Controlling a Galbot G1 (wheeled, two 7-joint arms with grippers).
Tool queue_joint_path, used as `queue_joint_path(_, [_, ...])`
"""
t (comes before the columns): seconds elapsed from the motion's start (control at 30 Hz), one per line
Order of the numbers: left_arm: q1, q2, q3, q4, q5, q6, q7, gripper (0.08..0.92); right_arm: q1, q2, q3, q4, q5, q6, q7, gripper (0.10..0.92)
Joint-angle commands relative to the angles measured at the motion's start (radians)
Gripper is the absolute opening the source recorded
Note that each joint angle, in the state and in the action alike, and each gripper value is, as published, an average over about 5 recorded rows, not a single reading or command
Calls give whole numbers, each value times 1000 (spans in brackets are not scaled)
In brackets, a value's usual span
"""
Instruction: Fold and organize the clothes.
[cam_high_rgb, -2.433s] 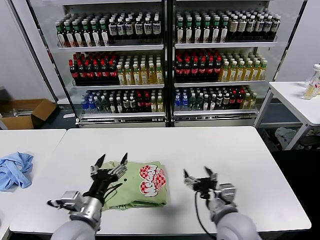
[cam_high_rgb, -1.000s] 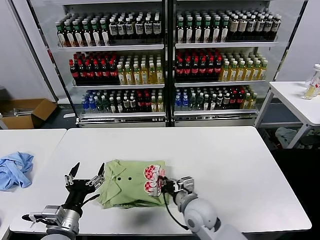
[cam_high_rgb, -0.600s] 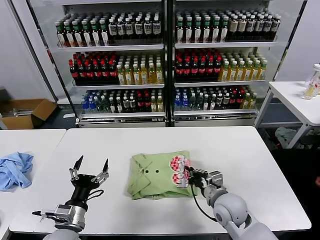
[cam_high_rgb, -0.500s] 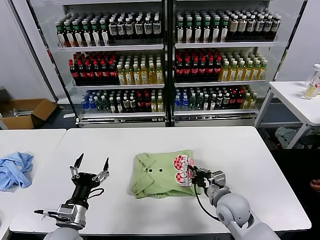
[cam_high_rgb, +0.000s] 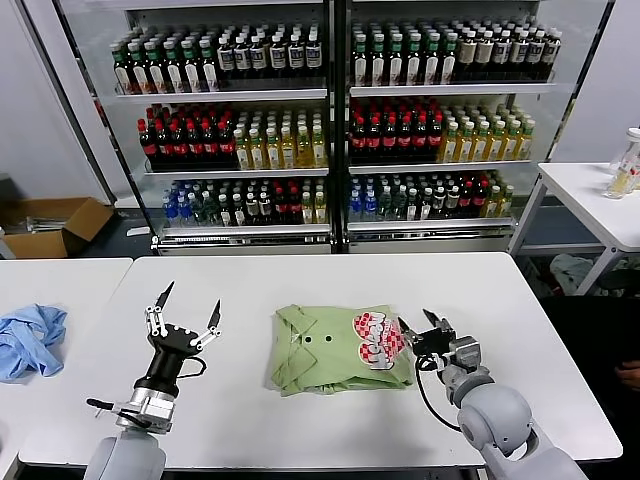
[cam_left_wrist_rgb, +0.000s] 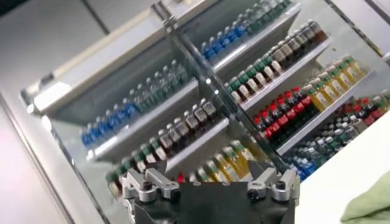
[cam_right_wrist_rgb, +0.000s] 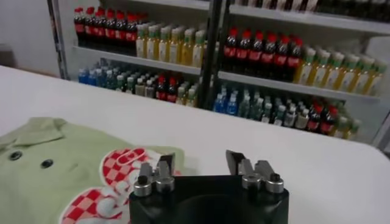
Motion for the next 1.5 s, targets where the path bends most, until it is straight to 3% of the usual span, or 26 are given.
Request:
queue_joint_path(0.03, [-96, -10, -24, 97, 148, -178, 22, 823, 32, -7, 99, -21, -60, 74, 3, 628])
queue_joint_path(0.1, [-103, -12, -18, 93, 13, -142, 25, 823, 56, -6, 121, -47, -64, 92, 3, 688])
queue_joint_path(0.27, [-77, -7, -17, 30, -213, 147, -3, 823, 79, -9, 140, -81, -78, 117, 6, 800])
queue_joint_path(0.53, [-37, 26, -43, -34, -470, 250, 16, 823, 54, 19, 157, -75, -99, 144, -16, 823])
queue_joint_path(1.33, [-27, -27, -22, 21, -372, 123, 45, 823, 12, -10, 170, -102, -244, 321, -61, 823])
queue_joint_path(1.5, [-17, -31, -45, 29, -409, 80, 126, 823, 17, -6, 158, -112, -245, 324, -81, 823])
